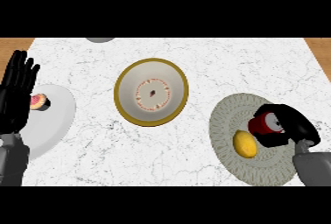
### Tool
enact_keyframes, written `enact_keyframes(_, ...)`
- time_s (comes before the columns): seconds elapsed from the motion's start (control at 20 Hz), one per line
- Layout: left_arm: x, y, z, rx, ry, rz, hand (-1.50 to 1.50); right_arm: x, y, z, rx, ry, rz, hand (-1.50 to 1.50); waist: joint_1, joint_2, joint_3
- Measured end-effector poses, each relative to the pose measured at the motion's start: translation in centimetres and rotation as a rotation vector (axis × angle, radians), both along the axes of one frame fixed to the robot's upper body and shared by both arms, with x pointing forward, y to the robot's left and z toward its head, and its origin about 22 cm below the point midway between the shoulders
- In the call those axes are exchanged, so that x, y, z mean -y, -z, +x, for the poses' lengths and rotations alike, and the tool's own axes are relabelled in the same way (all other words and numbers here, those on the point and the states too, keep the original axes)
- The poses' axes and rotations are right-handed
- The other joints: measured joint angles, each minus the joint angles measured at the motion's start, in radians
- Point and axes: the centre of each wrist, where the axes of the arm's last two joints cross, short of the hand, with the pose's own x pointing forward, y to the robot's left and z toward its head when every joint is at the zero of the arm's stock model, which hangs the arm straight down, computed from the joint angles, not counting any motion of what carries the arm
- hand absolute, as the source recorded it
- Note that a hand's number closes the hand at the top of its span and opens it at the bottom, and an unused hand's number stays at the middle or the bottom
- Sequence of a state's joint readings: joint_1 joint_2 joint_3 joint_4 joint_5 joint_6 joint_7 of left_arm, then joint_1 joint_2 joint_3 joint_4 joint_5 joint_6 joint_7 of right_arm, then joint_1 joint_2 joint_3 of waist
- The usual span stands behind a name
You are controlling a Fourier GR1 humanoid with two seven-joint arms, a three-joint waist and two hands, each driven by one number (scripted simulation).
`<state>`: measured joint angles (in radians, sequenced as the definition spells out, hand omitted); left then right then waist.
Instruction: Pick the can from the placemat and place it in the bowl
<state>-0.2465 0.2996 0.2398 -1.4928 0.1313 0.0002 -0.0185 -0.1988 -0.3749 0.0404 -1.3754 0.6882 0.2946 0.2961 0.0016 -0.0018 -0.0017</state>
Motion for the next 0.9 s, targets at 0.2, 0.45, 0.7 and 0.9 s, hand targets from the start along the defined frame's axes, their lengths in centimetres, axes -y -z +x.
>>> enact_keyframes(0.2, 0.1, -0.4, 0.1, -0.001, -0.004, -0.002, 0.00, 0.1, 0.2, 0.0, 0.035, -0.009, -0.014, 1.50, -0.001, 0.000, 0.000)
enact_keyframes(0.45, 0.7, -0.7, 0.8, 0.005, 0.012, -0.002, 0.00, 3.1, -1.5, 2.2, 0.063, -0.123, -0.105, 1.50, 0.021, 0.010, 0.003)
enact_keyframes(0.7, 2.0, -1.3, 1.4, 0.025, 0.058, -0.006, 0.00, 7.7, -3.9, 4.1, 0.077, -0.297, -0.233, 1.50, 0.064, 0.027, 0.007)
enact_keyframes(0.9, 2.5, -1.1, 1.7, 0.027, 0.066, -0.006, 0.00, 10.8, -6.0, 5.7, 0.162, -0.352, -0.286, 1.50, 0.070, 0.029, 0.007)
